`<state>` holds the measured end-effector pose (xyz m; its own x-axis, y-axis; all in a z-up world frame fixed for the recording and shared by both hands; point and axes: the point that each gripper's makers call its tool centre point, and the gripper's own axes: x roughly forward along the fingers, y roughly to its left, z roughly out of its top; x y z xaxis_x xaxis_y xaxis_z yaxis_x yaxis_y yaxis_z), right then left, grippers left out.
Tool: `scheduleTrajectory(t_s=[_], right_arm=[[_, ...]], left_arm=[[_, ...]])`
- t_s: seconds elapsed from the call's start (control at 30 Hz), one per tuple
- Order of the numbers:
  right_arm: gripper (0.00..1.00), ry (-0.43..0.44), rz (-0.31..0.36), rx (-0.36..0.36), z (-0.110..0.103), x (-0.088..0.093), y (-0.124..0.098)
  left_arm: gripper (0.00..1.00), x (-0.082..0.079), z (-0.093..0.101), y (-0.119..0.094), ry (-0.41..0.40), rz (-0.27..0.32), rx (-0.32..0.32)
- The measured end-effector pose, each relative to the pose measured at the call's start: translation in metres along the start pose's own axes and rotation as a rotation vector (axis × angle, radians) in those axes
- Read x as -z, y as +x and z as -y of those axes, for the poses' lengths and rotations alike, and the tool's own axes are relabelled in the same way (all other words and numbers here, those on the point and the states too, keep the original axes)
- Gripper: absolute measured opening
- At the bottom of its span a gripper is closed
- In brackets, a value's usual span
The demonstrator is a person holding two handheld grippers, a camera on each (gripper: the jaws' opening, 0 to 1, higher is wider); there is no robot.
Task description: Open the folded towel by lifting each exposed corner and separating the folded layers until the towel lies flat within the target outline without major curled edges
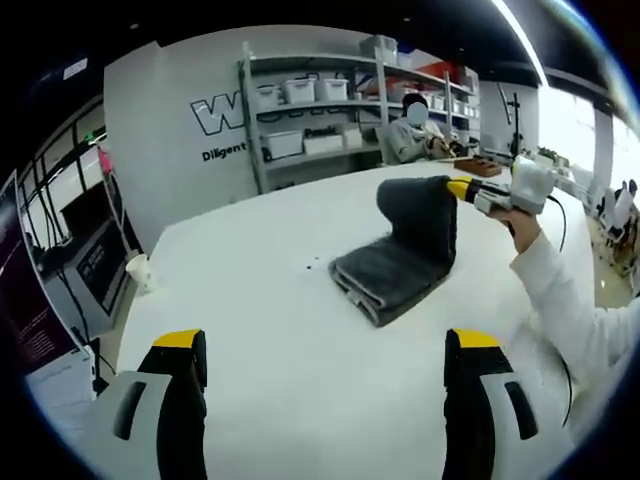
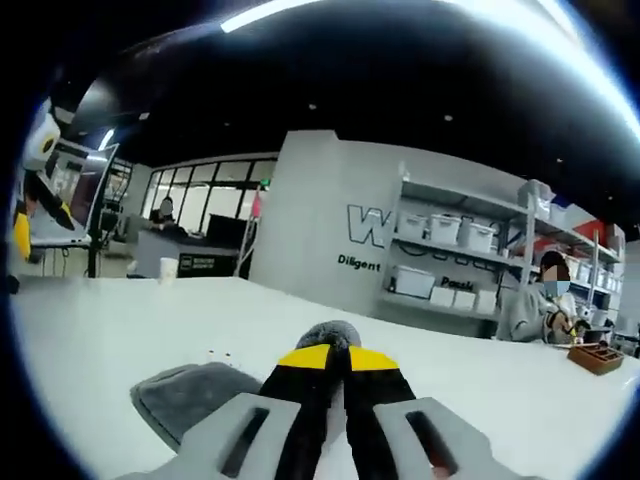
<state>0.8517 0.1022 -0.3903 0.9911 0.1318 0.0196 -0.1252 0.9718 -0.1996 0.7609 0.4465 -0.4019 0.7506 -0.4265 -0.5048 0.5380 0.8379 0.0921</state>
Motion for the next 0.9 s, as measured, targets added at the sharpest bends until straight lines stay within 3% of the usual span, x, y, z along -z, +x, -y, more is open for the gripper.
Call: scheduleTrajectory(t_s=[0.4,0.67,0.9], right_arm=[[0.0,-0.003,-0.074,0.089,0.032,0.021,-0.008],[0.0,0.004,-0.148,0.15,0.056,0.052,-0.017],[0.0,0.002,-0.236,0.203,0.077,0.091,-0.025]], left_arm=[[0.97,0.002,-0.002,-0.003,-0.008,0.005,-0.007],[0.97,0.001,-0.004,-0.003,-0.014,0.005,-0.006],[0.97,0.0,-0.003,-0.005,-0.014,0.013,-0.004]])
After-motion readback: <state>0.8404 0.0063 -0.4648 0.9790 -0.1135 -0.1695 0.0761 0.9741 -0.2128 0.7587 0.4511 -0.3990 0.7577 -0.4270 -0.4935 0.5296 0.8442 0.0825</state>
